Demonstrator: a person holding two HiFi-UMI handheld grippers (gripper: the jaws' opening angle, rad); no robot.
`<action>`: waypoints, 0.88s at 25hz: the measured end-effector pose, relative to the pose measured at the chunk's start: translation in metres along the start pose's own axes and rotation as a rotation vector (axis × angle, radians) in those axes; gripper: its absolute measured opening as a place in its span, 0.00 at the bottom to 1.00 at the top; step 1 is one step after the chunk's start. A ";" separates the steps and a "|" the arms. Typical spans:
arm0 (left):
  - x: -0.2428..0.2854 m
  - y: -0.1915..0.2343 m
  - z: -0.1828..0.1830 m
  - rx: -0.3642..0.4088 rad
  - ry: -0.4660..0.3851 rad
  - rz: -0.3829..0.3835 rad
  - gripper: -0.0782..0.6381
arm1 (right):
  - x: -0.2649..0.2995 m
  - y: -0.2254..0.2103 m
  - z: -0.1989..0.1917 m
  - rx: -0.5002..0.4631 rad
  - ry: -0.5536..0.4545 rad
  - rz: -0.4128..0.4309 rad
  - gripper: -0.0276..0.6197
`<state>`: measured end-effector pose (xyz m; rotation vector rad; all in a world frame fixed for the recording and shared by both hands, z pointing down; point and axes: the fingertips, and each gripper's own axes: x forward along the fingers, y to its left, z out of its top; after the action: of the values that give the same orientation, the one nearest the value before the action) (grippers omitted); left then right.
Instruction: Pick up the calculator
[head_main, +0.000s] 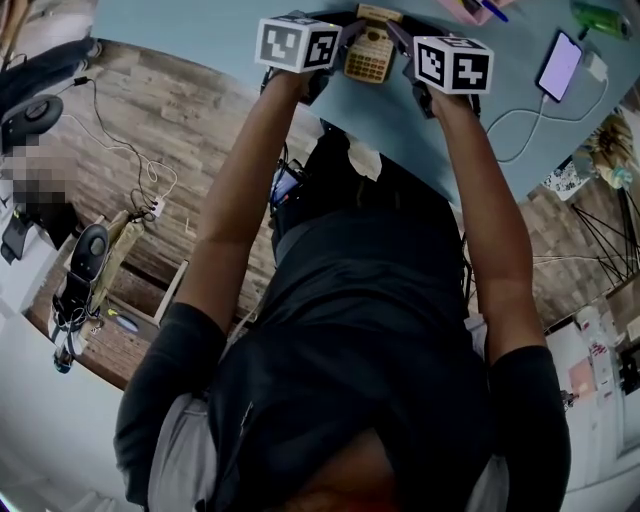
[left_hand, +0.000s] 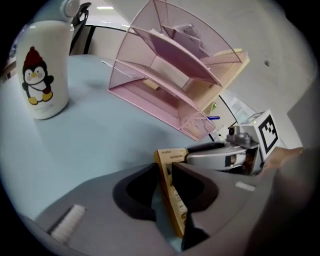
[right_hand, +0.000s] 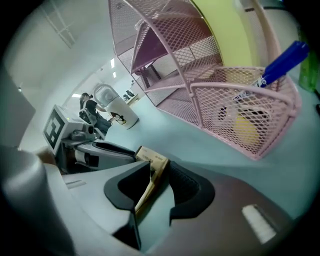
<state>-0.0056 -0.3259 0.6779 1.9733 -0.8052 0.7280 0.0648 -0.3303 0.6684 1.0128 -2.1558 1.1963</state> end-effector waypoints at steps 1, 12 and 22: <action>0.001 -0.002 0.001 -0.005 -0.003 -0.004 0.33 | 0.000 -0.002 0.000 0.008 0.000 -0.001 0.23; -0.044 -0.025 0.019 0.163 -0.124 0.058 0.29 | -0.041 0.037 0.032 -0.078 -0.203 -0.062 0.18; -0.129 -0.052 0.057 0.375 -0.330 0.155 0.28 | -0.103 0.122 0.074 -0.354 -0.428 -0.079 0.17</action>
<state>-0.0350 -0.3197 0.5310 2.4308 -1.0888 0.6895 0.0292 -0.3134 0.4970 1.2593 -2.5016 0.5622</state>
